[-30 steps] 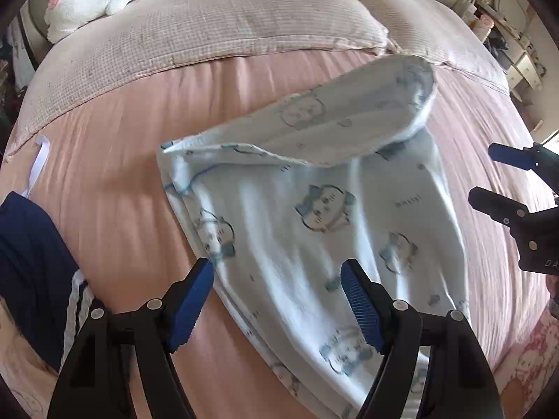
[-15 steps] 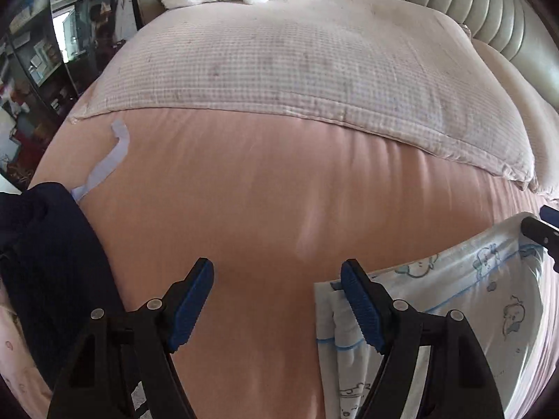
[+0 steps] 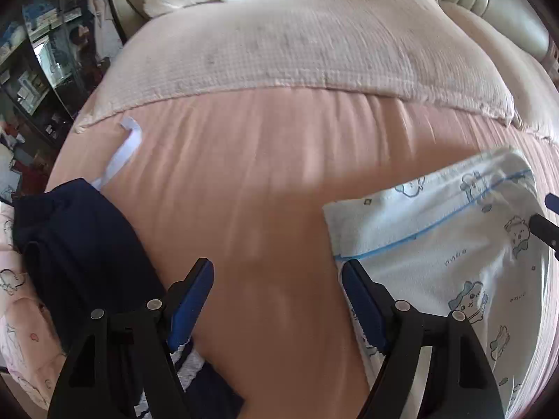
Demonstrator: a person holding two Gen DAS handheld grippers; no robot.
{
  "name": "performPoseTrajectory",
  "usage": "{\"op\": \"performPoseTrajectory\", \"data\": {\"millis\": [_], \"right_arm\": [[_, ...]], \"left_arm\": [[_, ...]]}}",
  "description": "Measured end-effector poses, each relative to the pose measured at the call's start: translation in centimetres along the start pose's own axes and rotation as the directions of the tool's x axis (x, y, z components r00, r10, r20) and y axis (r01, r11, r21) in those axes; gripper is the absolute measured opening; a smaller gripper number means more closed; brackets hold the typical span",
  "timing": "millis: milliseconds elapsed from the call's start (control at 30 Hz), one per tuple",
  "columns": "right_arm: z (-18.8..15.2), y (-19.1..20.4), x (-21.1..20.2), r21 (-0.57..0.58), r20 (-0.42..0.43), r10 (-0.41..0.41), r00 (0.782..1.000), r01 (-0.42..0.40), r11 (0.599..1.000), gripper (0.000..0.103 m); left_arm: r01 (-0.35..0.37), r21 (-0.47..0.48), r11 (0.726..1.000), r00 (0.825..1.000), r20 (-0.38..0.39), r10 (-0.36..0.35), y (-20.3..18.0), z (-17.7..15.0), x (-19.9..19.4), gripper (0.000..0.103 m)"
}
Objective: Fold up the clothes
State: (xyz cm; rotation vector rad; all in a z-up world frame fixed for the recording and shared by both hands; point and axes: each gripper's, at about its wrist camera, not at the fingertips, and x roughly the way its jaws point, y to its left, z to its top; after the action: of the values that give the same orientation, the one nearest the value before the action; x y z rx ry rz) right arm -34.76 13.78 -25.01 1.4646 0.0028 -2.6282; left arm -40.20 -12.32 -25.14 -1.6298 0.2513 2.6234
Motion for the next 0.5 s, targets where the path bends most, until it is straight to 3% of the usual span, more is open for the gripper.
{"op": "performPoseTrajectory", "data": {"millis": [33, 100, 133, 200, 233, 267, 333, 367, 467, 500], "right_arm": [[-0.1, 0.8, -0.4, -0.041, 0.008, 0.008, 1.000, -0.008, 0.999, 0.082], [-0.1, 2.9, -0.4, -0.150, 0.026, -0.040, 0.999, 0.044, 0.988, 0.082], [0.2, 3.3, -0.1, -0.163, 0.023, -0.045, 0.999, 0.048, 0.986, 0.082], [0.7, 3.3, 0.5, -0.129, -0.005, -0.024, 1.000, 0.023, 0.991, 0.082], [0.6, 3.2, 0.9, -0.111, -0.035, -0.018, 0.999, 0.014, 0.994, 0.082], [0.4, 3.2, 1.4, -0.101, -0.066, -0.017, 0.998, 0.010, 0.995, 0.082], [-0.3, 3.3, 1.5, -0.092, -0.097, -0.009, 0.995, 0.000, 0.996, 0.082], [-1.0, 3.5, 0.8, -0.098, -0.088, 0.000, 0.996, -0.009, 0.995, 0.082], [-2.9, 4.1, -1.4, -0.117, -0.064, 0.044, 0.997, -0.051, 0.992, 0.082], [-3.6, 4.6, -2.1, -0.131, -0.063, 0.056, 0.996, -0.064, 0.989, 0.082]], "left_arm": [[0.018, -0.003, 1.000, 1.000, 0.021, -0.018, 0.0, 0.1, -0.2, 0.076], [0.132, 0.027, 0.991, 0.991, 0.033, -0.133, -0.6, 0.3, -0.5, 0.075], [0.136, 0.062, 0.989, 0.990, 0.031, -0.138, -0.7, -0.2, -1.3, 0.076], [0.080, 0.145, 0.986, 0.996, 0.025, -0.085, -3.0, -0.9, -1.4, 0.076], [0.019, 0.174, 0.985, 1.000, 0.007, -0.021, -3.6, -1.0, -0.3, 0.077], [0.014, 0.156, 0.988, 1.000, -0.024, -0.011, -3.1, -0.9, 0.6, 0.079], [0.107, 0.014, 0.994, 0.990, -0.092, -0.106, -0.9, -0.1, -0.4, 0.078], [0.152, 0.014, 0.988, 0.984, -0.094, -0.150, -0.8, -0.1, -1.4, 0.077], [0.275, 0.152, 0.949, 0.961, -0.059, -0.269, -2.7, -0.9, -4.9, 0.078], [0.308, 0.214, 0.927, 0.951, -0.081, -0.298, -4.0, -1.7, -5.6, 0.078]]}}
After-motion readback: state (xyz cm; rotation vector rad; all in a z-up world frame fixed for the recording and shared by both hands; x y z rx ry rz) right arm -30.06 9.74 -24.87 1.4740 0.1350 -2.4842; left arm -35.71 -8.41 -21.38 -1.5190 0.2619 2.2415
